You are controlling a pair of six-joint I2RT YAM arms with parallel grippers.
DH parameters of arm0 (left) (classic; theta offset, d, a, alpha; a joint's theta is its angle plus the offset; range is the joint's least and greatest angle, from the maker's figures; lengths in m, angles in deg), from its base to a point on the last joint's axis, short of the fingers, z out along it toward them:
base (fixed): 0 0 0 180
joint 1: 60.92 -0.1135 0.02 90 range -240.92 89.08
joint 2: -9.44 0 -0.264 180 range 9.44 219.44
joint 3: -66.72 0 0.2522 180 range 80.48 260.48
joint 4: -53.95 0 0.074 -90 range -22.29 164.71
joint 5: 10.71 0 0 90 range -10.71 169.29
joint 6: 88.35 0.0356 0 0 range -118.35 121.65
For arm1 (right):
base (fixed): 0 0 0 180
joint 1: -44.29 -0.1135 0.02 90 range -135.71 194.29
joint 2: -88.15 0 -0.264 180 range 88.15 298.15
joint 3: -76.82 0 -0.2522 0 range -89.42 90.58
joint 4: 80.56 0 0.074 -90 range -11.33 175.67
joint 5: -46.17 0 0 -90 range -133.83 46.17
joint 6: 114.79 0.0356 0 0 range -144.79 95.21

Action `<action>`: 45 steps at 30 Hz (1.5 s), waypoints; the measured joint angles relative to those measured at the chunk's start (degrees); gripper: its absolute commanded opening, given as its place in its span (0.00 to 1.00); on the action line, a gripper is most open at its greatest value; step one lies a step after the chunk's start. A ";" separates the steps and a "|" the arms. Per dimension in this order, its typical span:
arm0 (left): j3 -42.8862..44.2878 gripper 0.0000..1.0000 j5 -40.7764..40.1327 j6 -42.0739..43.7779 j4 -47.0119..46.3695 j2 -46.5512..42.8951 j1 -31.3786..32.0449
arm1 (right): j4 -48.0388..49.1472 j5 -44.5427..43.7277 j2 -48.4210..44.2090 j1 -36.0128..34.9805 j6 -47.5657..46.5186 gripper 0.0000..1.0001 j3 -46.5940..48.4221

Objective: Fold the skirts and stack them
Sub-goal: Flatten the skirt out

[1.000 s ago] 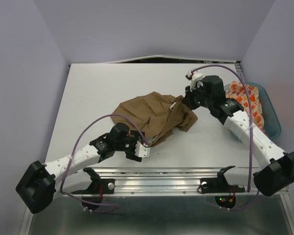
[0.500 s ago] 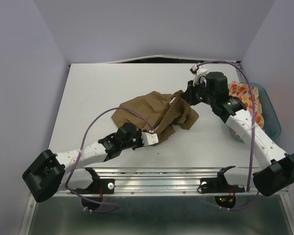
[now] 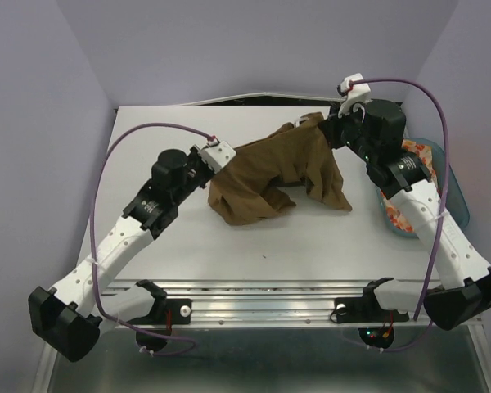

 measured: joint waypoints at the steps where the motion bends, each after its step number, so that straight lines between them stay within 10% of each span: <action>1: 3.63 0.00 -0.72 0.26 1.51 0.02 -1.07 | 0.31 0.09 0.02 0.00 -0.63 0.01 0.96; 11: 23.63 0.00 -7.02 4.81 9.79 3.06 -2.34 | 4.63 2.58 3.85 -0.33 -6.91 0.01 12.70; 26: 24.83 0.00 -13.46 9.57 10.27 5.16 -4.02 | 7.74 7.85 7.74 -0.72 -10.73 0.01 10.36; 35: 39.15 0.00 -6.36 8.59 3.78 31.41 -14.23 | 12.15 11.58 35.06 6.05 -8.15 0.01 30.58; 41: 67.47 0.00 -4.59 7.80 0.68 53.42 -15.52 | 14.05 14.67 55.71 11.52 -4.39 0.01 57.64; 45: 83.19 0.00 -4.59 7.50 -0.37 62.95 -15.98 | 20.13 15.37 57.11 12.52 -4.09 0.01 59.39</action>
